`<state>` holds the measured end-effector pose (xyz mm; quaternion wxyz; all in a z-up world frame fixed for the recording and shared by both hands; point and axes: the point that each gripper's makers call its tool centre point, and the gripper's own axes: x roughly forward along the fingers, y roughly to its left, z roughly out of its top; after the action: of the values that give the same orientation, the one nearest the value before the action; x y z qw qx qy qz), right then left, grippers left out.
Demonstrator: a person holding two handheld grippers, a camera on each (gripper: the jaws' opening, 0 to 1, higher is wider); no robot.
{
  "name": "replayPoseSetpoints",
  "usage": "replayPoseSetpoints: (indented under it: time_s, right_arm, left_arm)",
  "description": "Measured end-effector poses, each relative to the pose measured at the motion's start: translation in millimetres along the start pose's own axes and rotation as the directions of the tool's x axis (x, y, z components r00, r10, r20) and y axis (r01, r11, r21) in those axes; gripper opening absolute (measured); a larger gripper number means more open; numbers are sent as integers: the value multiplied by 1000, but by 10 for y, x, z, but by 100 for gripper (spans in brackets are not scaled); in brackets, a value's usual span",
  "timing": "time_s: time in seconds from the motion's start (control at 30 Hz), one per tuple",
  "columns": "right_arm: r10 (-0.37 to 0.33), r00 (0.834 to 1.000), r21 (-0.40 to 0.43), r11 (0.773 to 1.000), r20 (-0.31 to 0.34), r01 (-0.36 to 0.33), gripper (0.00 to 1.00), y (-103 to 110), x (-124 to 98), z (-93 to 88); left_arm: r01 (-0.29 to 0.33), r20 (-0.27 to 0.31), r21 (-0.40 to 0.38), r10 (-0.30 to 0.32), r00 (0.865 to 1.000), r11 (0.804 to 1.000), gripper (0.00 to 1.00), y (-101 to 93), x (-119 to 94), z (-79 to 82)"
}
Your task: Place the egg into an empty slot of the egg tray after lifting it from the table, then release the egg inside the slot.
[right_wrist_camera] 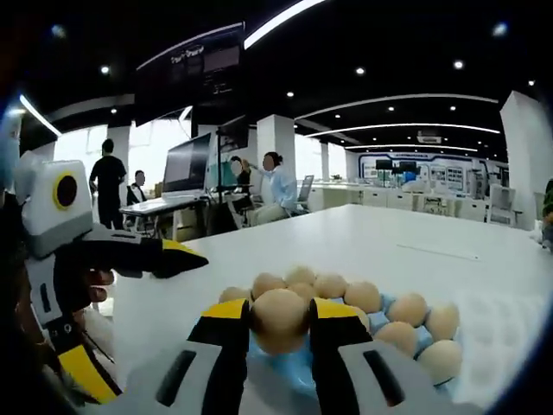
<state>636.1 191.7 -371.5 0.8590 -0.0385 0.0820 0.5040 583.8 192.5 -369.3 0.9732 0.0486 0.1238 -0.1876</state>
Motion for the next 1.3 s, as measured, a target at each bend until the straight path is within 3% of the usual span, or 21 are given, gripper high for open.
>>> replayPoseSetpoints:
  time_s: [0.37,0.67,0.97,1.3]
  right_arm:
    - [25,999,-52,998,-26,-26,28,72,139,-129]
    - [16,998,-43,999,-58,-18,28,70,207,-284]
    - [-10,999,-108,994,-41,5,29,70,196,-265]
    - [-1,1000,-71,997,-25,-1,36,68,188,-251]
  left_arm:
    - [11,-3,-9,-11,1000,1000,100,-6,17,-27]
    - [13,-13,-14,-13,1000,1000,100,-5,26,-70]
    - [13,-29,-12,-13,999,1000,100,1,31,-108]
    - [16,-25,-15,-16,1000,1000,100,-10,29,-108]
